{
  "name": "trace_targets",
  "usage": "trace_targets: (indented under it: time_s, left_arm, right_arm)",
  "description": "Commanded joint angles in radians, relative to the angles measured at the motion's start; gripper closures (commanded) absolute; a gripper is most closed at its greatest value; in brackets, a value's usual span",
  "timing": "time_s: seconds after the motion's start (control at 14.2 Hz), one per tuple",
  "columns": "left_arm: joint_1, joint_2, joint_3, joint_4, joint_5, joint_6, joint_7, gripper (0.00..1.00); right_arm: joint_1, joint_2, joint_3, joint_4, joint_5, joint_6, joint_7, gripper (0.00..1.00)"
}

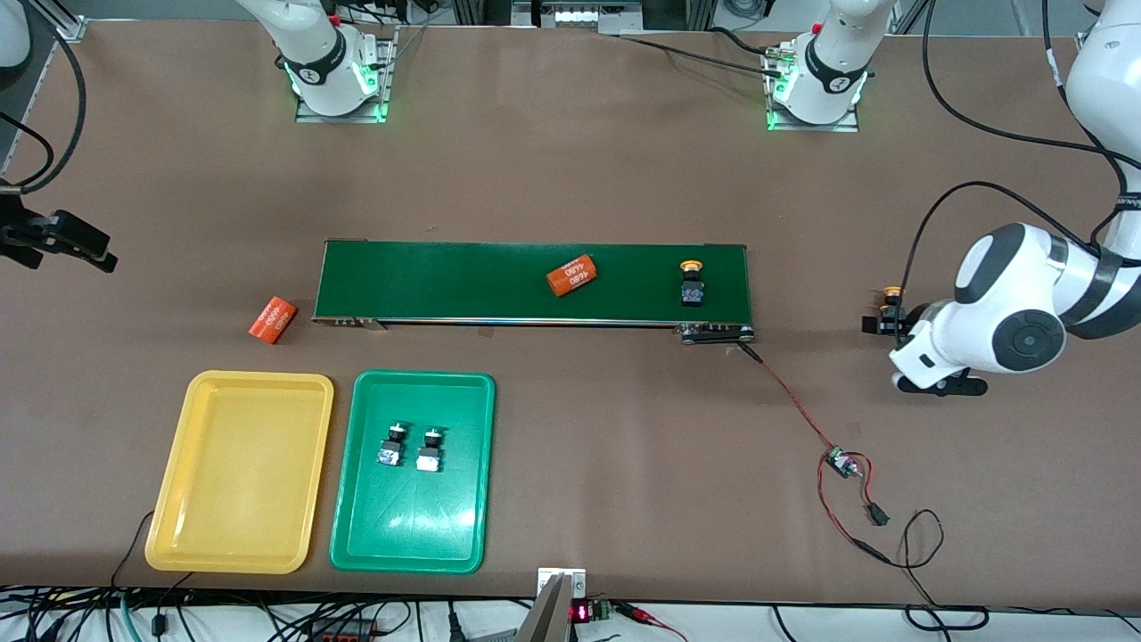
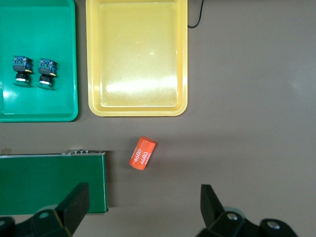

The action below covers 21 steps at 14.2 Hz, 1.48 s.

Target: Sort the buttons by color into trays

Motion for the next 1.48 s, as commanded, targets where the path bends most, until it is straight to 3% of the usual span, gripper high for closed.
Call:
trace_targets:
  time_s: [0.0, 0.35, 0.7, 0.91, 0.98, 1.12, 1.41]
  left_arm:
    - [-0.017, 0.012, 0.076, -0.016, 0.003, 0.065, 0.092, 0.0]
    - [0.021, 0.024, 0.104, -0.099, 0.003, 0.125, 0.128, 0.0]
    - [0.029, 0.032, 0.161, -0.168, 0.02, 0.232, 0.131, 0.14]
    - [0.036, 0.03, 0.167, -0.168, 0.02, 0.232, 0.224, 0.63]
    - [0.049, 0.023, 0.163, -0.168, 0.018, 0.222, 0.268, 0.71]
    - [0.05, -0.002, 0.134, -0.15, 0.011, 0.159, 0.292, 0.77]
    - [0.05, -0.01, 0.017, -0.073, -0.002, -0.005, 0.275, 0.77]
  right_arm:
    - [0.004, -0.002, 0.011, 0.017, -0.014, -0.046, -0.003, 0.0]
    - [-0.002, 0.008, 0.011, 0.017, -0.017, -0.049, -0.001, 0.0]
    - [-0.007, 0.022, 0.007, 0.017, -0.014, -0.043, 0.002, 0.0]
    - [-0.006, 0.025, 0.007, 0.017, -0.013, -0.034, 0.002, 0.0]
    - [-0.004, 0.025, 0.007, 0.017, -0.013, -0.034, 0.002, 0.0]
    - [-0.002, 0.025, 0.007, 0.017, -0.014, -0.034, 0.002, 0.0]
    - [-0.001, 0.025, 0.007, 0.017, -0.016, -0.032, 0.002, 0.0]
